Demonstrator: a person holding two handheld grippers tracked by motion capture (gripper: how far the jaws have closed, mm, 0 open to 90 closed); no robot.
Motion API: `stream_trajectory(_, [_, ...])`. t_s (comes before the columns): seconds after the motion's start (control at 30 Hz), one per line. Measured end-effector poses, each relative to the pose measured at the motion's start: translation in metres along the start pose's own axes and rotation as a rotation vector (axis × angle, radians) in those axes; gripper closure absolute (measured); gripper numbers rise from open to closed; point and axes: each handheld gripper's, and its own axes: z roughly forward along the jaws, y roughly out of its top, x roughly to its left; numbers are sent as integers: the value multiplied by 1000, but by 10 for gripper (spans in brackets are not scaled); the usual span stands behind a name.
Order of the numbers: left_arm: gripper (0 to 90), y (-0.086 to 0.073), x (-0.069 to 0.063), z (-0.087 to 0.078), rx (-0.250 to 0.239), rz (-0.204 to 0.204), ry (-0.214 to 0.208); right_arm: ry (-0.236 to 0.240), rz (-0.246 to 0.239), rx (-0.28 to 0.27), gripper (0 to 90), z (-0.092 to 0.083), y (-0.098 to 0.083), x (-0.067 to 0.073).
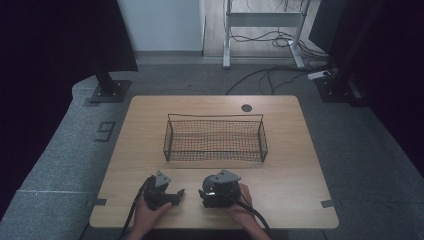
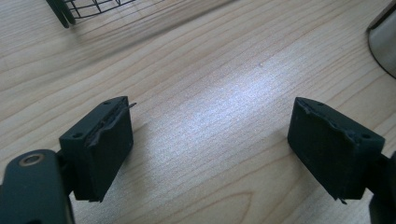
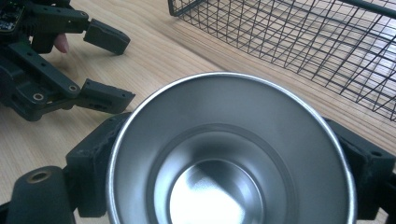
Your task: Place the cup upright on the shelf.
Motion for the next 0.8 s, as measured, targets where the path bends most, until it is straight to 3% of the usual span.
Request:
stream_trajectory(0.3, [141, 0, 0, 0, 0, 0, 0, 31, -24, -5, 130, 0, 0, -3])
stream_trajectory(0.5, [141, 0, 0, 0, 0, 0, 0, 64, -7, 2, 131, -2, 1, -10])
stream_trajectory(0.8, [141, 0, 0, 0, 3, 3, -1, 51, 2, -34, 131, -15, 5, -15])
